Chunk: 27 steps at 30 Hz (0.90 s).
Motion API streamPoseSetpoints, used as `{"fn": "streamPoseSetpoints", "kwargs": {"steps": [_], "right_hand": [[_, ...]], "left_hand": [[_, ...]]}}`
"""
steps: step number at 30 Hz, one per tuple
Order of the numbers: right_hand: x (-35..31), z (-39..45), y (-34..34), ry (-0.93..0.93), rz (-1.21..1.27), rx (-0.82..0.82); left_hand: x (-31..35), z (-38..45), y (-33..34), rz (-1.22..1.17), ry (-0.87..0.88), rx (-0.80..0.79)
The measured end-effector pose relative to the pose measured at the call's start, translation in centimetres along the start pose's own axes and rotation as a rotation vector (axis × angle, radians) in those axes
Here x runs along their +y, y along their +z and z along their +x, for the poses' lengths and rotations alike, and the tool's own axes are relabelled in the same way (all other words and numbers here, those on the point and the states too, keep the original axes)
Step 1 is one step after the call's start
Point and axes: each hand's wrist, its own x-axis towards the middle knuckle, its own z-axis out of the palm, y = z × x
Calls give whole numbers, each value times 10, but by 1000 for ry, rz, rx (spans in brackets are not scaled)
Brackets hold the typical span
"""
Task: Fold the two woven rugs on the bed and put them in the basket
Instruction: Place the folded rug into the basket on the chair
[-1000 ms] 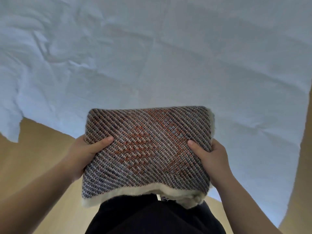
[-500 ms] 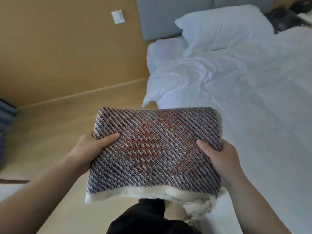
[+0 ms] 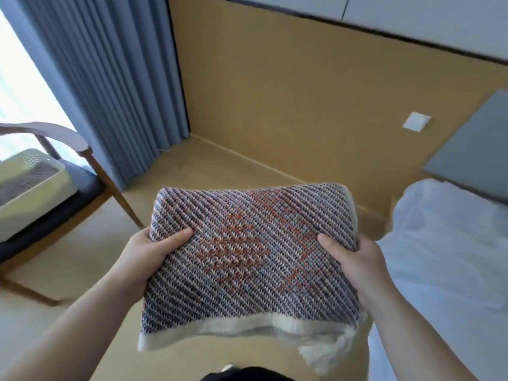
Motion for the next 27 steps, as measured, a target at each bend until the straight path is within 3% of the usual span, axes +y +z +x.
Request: {"fn": "streamPoseSetpoints", "kwargs": {"steps": [6,15,23,27], "right_hand": [[-67,88,126,-62,-55,-230],[-124,222,388,-83,-112,-723],[-193,236,647,-198,-268,-1072],[-196,235,777,-251,-339,-1111]], "left_hand": [[27,46,-83,-127,20,221],[52,116,-212,-222,-45,666],[71,148,-353,-417,-58,1059],[69,185,-457,-475,-72,1105]]}}
